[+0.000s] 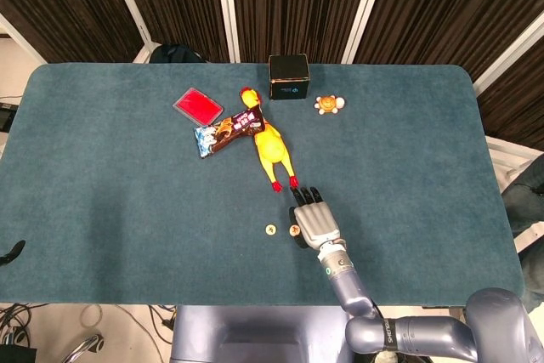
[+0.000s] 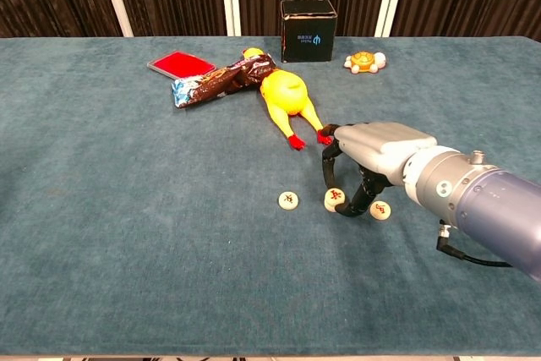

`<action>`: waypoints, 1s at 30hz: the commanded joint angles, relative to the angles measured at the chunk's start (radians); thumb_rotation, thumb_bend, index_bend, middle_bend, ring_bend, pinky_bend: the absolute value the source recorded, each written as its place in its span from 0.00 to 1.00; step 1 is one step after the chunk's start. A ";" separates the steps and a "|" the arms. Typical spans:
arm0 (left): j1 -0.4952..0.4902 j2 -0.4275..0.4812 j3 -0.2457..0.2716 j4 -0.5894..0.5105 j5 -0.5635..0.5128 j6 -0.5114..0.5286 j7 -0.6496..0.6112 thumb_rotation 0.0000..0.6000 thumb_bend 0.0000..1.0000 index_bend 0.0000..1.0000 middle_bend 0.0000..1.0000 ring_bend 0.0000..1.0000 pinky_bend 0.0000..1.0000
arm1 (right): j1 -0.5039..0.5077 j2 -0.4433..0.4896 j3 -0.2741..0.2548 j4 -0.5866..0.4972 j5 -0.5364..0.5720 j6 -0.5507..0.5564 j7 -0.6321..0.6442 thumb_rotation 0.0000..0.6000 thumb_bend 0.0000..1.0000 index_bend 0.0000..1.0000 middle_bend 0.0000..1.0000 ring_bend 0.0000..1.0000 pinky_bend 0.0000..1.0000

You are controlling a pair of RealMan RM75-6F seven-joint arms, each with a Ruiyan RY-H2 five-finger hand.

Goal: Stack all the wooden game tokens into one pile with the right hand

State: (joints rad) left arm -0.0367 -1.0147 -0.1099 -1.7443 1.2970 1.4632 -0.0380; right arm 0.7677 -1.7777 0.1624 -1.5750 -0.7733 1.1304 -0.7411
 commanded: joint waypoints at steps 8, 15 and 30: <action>0.000 0.000 0.001 -0.001 0.000 0.000 0.000 1.00 0.19 0.11 0.00 0.00 0.16 | 0.000 0.009 -0.003 -0.013 0.007 -0.002 -0.009 1.00 0.35 0.49 0.00 0.00 0.00; 0.000 -0.001 0.001 0.000 0.000 0.000 0.002 1.00 0.19 0.11 0.00 0.00 0.16 | 0.000 0.013 -0.002 -0.028 0.000 0.005 -0.011 1.00 0.35 0.48 0.00 0.00 0.00; 0.002 0.003 0.001 -0.008 0.008 0.006 -0.010 1.00 0.19 0.11 0.00 0.00 0.16 | 0.063 -0.040 0.046 -0.052 0.053 0.032 -0.106 1.00 0.35 0.43 0.00 0.00 0.00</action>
State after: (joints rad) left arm -0.0344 -1.0123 -0.1091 -1.7517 1.3054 1.4687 -0.0478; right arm 0.8226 -1.8065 0.2022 -1.6332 -0.7315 1.1578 -0.8362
